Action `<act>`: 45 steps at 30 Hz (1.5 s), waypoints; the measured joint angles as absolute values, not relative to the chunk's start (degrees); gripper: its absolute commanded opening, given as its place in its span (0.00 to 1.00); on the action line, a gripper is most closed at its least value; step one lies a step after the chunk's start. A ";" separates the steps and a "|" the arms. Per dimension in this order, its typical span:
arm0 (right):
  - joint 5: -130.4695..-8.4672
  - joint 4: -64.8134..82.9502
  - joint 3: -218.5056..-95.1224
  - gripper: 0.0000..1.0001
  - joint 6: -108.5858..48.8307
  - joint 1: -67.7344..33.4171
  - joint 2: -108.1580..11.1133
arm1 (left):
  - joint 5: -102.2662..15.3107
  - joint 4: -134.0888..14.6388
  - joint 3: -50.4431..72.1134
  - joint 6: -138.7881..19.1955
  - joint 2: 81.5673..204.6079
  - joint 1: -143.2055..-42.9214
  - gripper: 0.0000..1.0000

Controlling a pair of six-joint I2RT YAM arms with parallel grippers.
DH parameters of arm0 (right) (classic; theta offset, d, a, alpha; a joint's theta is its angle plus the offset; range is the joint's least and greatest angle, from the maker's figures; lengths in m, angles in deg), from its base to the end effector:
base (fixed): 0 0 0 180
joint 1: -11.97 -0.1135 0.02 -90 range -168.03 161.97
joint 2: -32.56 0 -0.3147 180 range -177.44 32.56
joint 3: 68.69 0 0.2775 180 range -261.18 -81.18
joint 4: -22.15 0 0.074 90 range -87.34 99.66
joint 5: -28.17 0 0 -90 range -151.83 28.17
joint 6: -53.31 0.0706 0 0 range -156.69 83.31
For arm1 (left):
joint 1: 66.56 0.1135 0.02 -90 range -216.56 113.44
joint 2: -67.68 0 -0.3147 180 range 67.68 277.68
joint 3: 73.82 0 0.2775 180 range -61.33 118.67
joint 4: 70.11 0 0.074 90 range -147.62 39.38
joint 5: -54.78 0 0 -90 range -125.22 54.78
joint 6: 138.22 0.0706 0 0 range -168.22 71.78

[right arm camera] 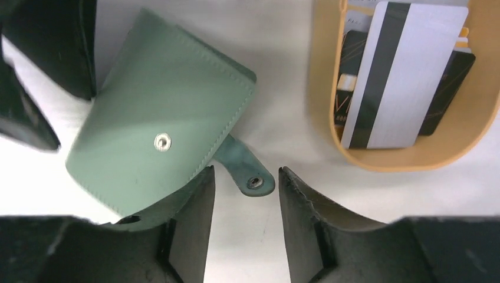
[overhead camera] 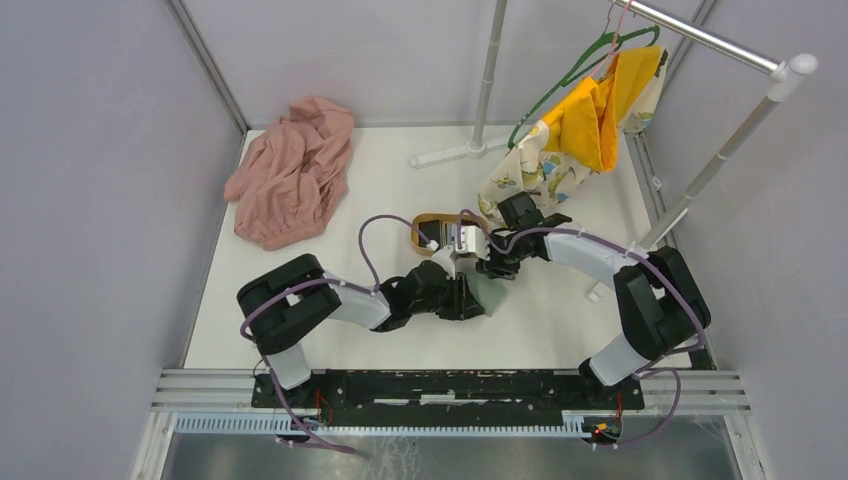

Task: Put the credit cards into the card holder
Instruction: Close the card holder at the center of the board.

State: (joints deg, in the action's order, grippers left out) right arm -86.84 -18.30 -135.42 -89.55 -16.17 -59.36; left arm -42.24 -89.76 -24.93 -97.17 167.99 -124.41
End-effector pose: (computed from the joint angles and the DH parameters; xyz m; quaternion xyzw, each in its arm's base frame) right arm 0.2845 0.1860 0.1842 -0.6545 0.6960 0.1627 0.2465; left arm 0.1906 -0.3194 0.1303 0.0974 0.8671 -0.4218 0.2466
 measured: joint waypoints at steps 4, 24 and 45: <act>-85.68 -18.15 -130.57 0.68 -91.91 -15.58 -51.67 | -42.83 -90.24 -28.97 -95.83 164.17 -124.95 0.43; -105.53 -9.54 -125.15 0.57 -75.96 -3.95 -45.83 | -45.98 -87.88 -25.72 -77.82 158.70 -119.86 0.10; -105.44 -6.59 -126.87 0.29 -57.23 -3.30 -55.08 | -58.94 -98.50 -25.59 -78.76 170.49 -113.87 0.08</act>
State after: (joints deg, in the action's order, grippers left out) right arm -105.44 -6.59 -126.87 -57.23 -3.30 -55.08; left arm -58.94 -98.50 -25.59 -78.76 170.49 -113.87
